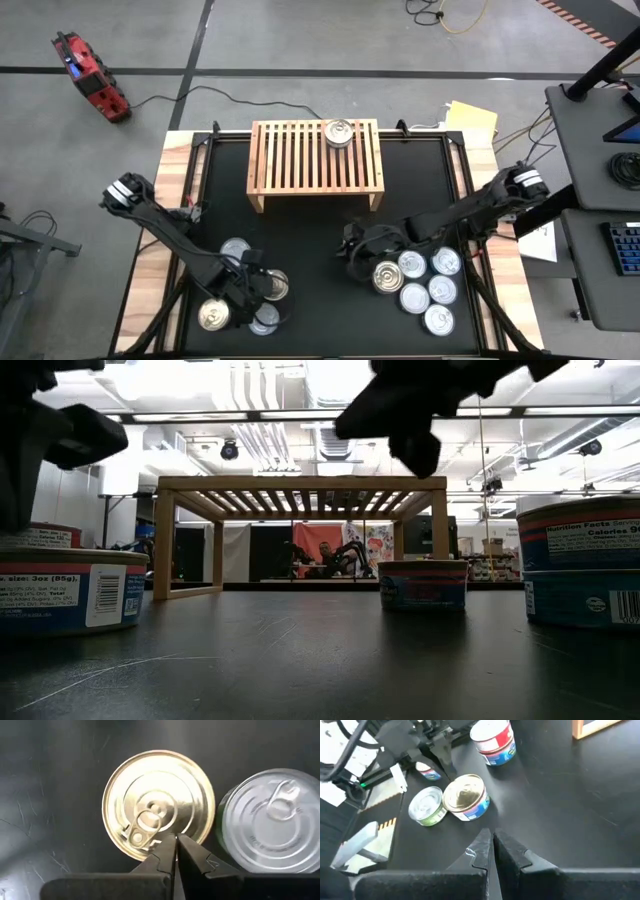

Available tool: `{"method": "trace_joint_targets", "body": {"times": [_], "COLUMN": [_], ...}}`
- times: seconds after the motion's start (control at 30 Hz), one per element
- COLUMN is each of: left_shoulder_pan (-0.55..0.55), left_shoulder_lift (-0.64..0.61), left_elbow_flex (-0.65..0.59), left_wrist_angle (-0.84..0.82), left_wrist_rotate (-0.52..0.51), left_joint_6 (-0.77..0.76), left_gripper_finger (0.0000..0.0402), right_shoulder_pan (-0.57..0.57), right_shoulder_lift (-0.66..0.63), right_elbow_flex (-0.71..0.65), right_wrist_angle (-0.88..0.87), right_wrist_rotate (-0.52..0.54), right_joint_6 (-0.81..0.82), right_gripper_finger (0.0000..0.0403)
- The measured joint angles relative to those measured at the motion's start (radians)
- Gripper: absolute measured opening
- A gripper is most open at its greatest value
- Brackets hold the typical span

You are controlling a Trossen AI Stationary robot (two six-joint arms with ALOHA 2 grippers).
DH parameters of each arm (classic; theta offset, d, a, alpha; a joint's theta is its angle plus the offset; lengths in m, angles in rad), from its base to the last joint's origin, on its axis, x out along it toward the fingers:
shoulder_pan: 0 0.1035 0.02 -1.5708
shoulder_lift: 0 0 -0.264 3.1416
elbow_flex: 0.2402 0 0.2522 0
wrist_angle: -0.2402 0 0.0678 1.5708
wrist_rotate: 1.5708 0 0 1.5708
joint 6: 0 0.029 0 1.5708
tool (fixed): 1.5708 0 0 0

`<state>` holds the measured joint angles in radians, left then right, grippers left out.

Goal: Stack canned seafood by type on shelf
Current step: Stack the blue and pink tuna can on top of the blue and pink tuna can

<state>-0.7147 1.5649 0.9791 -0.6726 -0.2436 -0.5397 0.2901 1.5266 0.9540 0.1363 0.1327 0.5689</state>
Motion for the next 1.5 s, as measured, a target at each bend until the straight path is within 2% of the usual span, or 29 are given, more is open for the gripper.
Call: {"method": "trace_joint_targets", "body": {"times": [0.27,0.53,0.7,1.03,1.27,1.5], "left_shoulder_pan": [-0.001,0.0,0.004,0.042,0.076,0.077], "left_shoulder_lift": [0.061,0.115,0.121,0.138,0.167,0.136], "left_elbow_flex": [0.002,0.003,-0.002,-0.008,-0.008,0.009], "left_wrist_angle": [0.005,0.045,0.052,0.14,0.212,0.183], "left_wrist_rotate": [-0.014,-0.176,-0.295,-0.392,-0.403,-0.403], "left_joint_6": [0.057,0.061,0.06,0.059,0.097,0.113], "left_gripper_finger": [0.0,0.0,0.0,0.0,0.0,0.0], "right_shoulder_pan": [0.0,0.0,0.0,-0.002,-0.027,-0.057], "right_shoulder_lift": [0.158,0.24,0.241,0.25,0.258,0.264], "right_elbow_flex": [0.189,0.303,0.309,0.288,0.279,0.242], "right_wrist_angle": [-0.127,-0.209,-0.24,-0.273,-0.27,-0.217], "right_wrist_rotate": [0.0,0.0,0.0,0.001,0.001,0.002], "right_joint_6": [-0.003,0.008,0.011,0.023,0.011,0.005], "right_gripper_finger": [0.0012,0.0012,0.0012,0.0012,0.0012,0.0012]}}
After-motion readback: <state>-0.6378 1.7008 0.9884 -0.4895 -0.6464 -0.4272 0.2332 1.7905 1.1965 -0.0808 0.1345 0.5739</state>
